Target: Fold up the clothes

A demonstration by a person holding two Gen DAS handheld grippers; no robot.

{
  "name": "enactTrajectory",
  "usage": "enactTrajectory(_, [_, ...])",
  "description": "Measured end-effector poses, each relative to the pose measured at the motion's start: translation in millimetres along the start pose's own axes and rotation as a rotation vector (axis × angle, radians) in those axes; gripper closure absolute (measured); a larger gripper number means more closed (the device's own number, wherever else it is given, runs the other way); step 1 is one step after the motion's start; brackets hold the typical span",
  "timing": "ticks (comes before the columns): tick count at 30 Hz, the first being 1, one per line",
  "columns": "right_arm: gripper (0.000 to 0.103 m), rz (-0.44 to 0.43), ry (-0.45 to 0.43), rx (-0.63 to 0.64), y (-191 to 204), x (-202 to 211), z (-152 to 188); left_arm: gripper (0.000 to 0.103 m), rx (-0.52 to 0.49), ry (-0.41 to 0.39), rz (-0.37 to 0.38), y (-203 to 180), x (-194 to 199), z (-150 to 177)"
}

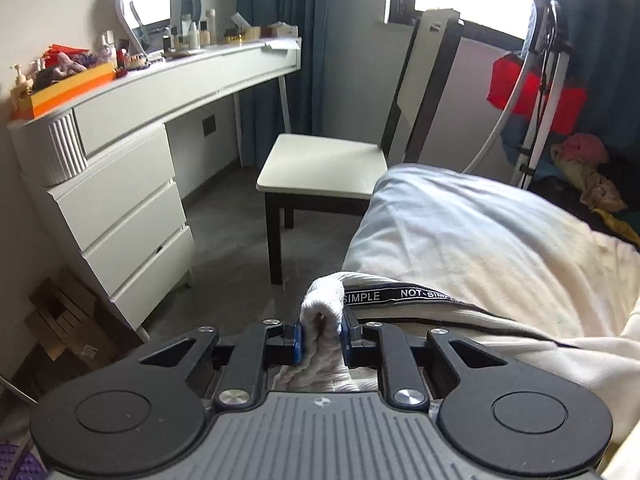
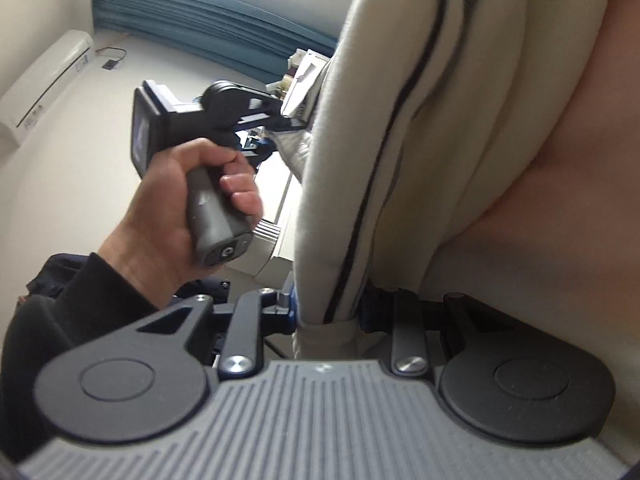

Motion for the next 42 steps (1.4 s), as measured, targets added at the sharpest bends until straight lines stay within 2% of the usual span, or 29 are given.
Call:
enactTrajectory(2, [0.071, -0.027, 0.007, -0.033, -7.7, -2.6, -4.5, 0.083, -0.013, 0.028, 0.002, -2.6, -20.1, 3.8])
enactTrajectory(4, [0.070, -0.035, 0.023, -0.055, -10.0, -2.4, -9.3, 0.080, 0.009, 0.020, 0.008, -2.6, -25.2, 5.3])
enactTrajectory(5, [0.069, -0.033, 0.031, -0.061, -8.9, -1.5, -11.1, 0.072, 0.020, 0.020, 0.013, -1.7, -24.3, 4.5])
enactTrajectory(6, [0.067, -0.025, 0.040, -0.060, -6.1, -1.3, -12.3, 0.068, 0.031, 0.021, 0.018, -0.9, -23.3, 3.6])
enactTrajectory(8, [0.060, -0.003, 0.057, -0.043, 2.2, -0.4, -13.9, 0.056, 0.040, 0.020, 0.020, -1.0, -16.0, 2.7])
enactTrajectory(9, [0.050, 0.005, 0.065, -0.022, 8.3, 2.3, -14.7, 0.052, 0.039, 0.005, 0.026, -2.8, -4.5, 4.0])
enactTrajectory(10, [0.034, 0.016, 0.069, 0.008, 15.9, 7.8, -14.8, 0.044, 0.038, -0.011, 0.032, -4.5, 7.3, 5.3])
enactTrajectory(11, [0.027, 0.029, 0.073, 0.042, 24.0, 14.2, -14.5, 0.036, 0.037, -0.027, 0.038, -6.3, 19.1, 6.6])
enactTrajectory(12, [0.016, 0.042, 0.076, 0.076, 32.1, 20.7, -14.3, 0.032, 0.043, -0.038, 0.060, -8.7, 32.1, 8.7])
enactTrajectory(13, [0.011, 0.069, 0.067, 0.132, 41.7, 30.7, -13.7, 0.025, 0.050, -0.049, 0.082, -11.2, 45.2, 10.9])
enactTrajectory(14, [0.011, 0.102, 0.052, 0.197, 52.1, 42.4, -13.0, 0.025, 0.049, -0.061, 0.105, -15.6, 60.2, 15.3])
enactTrajectory(20, [0.013, 0.162, -0.038, 0.472, 96.4, 134.2, -9.7, 0.024, 0.029, -0.115, 0.232, -54.7, 151.3, 53.6])
enactTrajectory(24, [0.013, 0.254, -0.132, 0.613, 99.1, 207.7, -38.2, 0.021, 0.041, -0.156, 0.309, -86.6, 211.1, 87.9])
enactTrajectory(30, [0.013, 0.378, -0.297, 0.698, 85.7, 301.2, -66.1, 0.022, 0.002, -0.224, 0.365, -137.1, 285.8, 145.9])
enactTrajectory(33, [0.013, 0.449, -0.348, 0.748, 68.8, 332.4, -76.7, 0.021, -0.016, -0.255, 0.383, -160.9, 313.1, 173.2])
enactTrajectory(37, [0.013, 0.531, -0.393, 0.783, 44.9, 365.4, -90.5, 0.021, -0.076, -0.287, 0.396, -198.7, 340.4, 211.3])
enactTrajectory(42, [0.013, 0.590, -0.460, 0.828, 24.7, 380.5, -99.9, 0.021, -0.112, -0.333, 0.397, -237.8, 347.8, 241.8])
Point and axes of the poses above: each gripper's, at about its wrist camera, not at the fingertips, and x roughly against the way its jaws point, y to its left, z to its underside, the point moved 1 cm from there along -x, roughly the way its jaws point, and after that the axes turned 1 degree about x, right-handed, at the moved point
